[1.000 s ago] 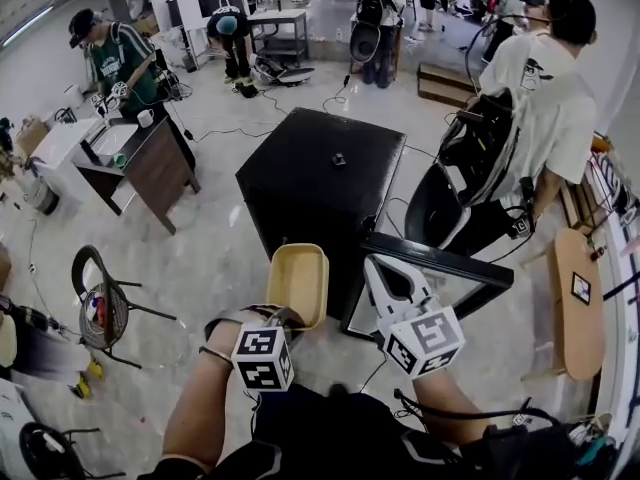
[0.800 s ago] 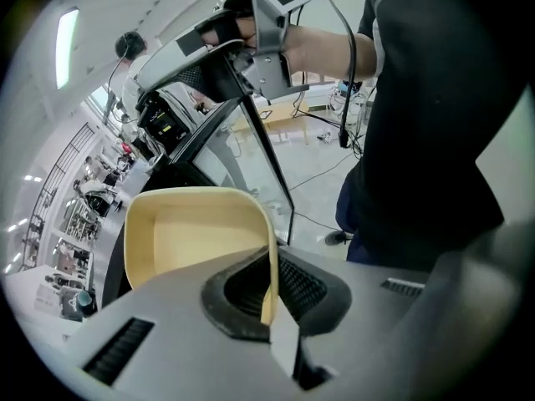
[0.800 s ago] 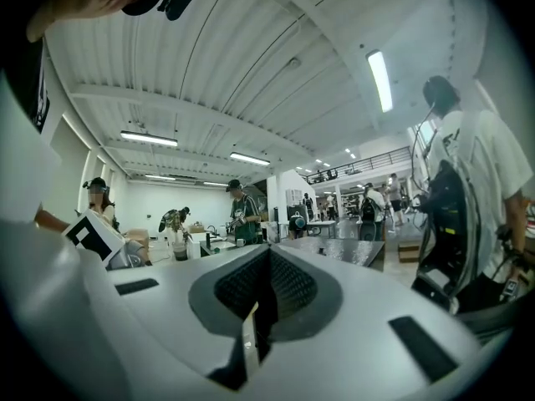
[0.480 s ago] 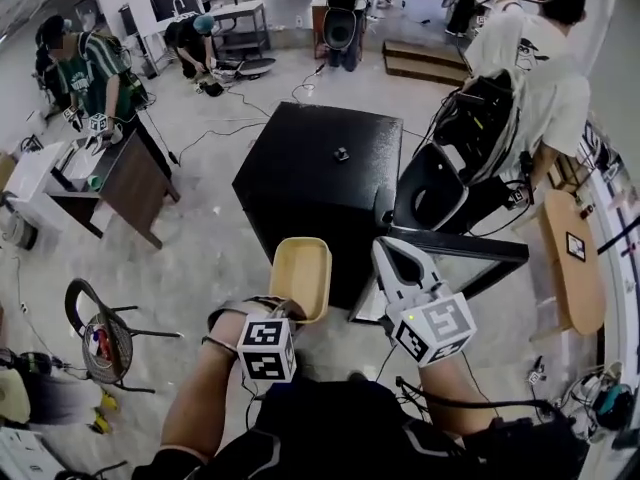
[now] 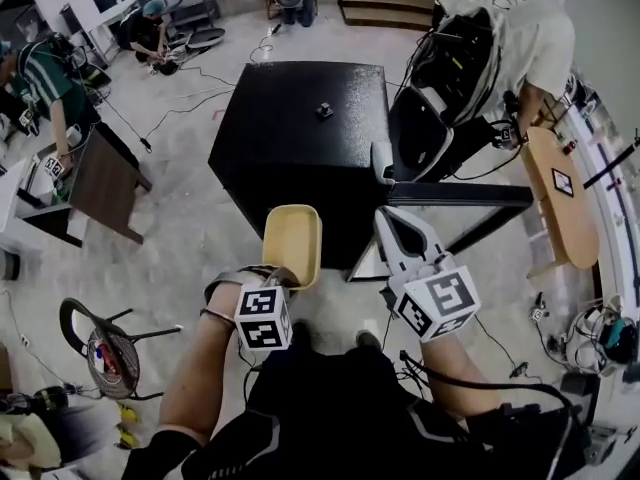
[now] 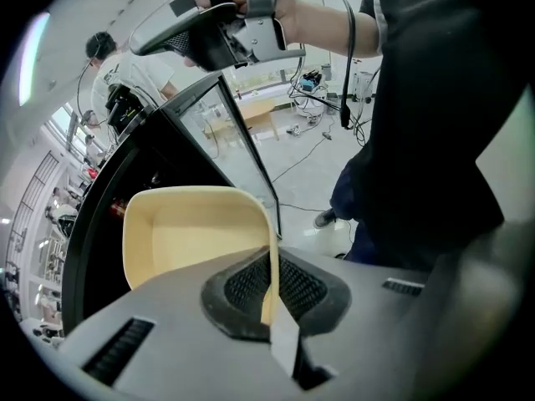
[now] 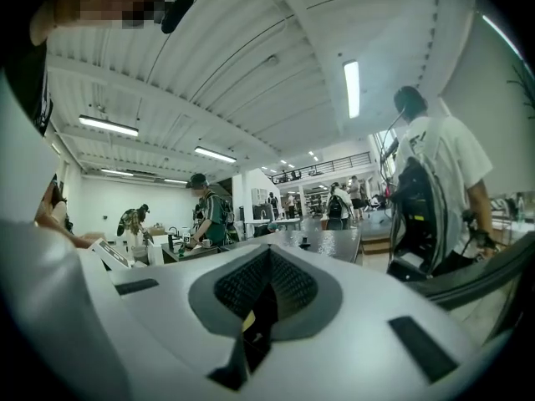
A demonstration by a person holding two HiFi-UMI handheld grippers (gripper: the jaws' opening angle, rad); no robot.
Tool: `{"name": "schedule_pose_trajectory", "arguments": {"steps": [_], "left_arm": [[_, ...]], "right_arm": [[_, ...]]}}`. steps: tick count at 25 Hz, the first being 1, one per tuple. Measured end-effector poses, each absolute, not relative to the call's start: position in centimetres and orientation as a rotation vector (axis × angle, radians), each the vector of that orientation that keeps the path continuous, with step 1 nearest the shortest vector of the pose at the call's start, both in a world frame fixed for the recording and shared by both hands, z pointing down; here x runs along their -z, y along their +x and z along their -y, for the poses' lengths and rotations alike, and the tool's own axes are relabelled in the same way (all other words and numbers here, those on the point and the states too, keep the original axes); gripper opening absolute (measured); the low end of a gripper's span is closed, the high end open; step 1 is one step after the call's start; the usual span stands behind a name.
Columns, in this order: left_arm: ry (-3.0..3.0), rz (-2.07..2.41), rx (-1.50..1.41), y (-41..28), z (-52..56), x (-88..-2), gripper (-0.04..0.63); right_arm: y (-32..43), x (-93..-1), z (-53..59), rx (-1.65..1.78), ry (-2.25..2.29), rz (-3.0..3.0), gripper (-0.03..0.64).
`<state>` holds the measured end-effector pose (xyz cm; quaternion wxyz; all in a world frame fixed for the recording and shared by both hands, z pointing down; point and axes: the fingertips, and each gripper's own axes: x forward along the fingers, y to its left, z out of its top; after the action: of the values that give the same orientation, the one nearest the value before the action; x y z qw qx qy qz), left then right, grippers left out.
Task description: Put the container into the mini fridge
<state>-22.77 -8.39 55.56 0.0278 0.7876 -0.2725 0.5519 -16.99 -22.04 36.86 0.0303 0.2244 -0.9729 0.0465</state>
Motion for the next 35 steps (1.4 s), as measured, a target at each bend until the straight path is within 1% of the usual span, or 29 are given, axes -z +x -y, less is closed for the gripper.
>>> {"name": "schedule_pose_trajectory", "arguments": {"steps": [9,15,23,35], "left_arm": [[2.474,0.695,-1.783,-24.7,11.1,-59.4,0.011],[2.479,0.633,-1.805,-26.3,13.3,-62.7,0.011],[2.473,0.572,-1.800,-26.2,15.9,-67.0,0.011],[2.465,0.575,-1.831,-25.6,22.9,-71.3,0.011]], "right_arm": [[-16.7,-38.2,22.1,-0.179,0.887,2.948,0.007],[-15.8,-38.5,22.0,-0.133,0.986,2.902,0.008],[-13.8,-39.7,22.3,-0.159,1.149,2.819,0.008],[-10.5,-41.0,22.3,-0.194,1.310,2.686,0.008]]}}
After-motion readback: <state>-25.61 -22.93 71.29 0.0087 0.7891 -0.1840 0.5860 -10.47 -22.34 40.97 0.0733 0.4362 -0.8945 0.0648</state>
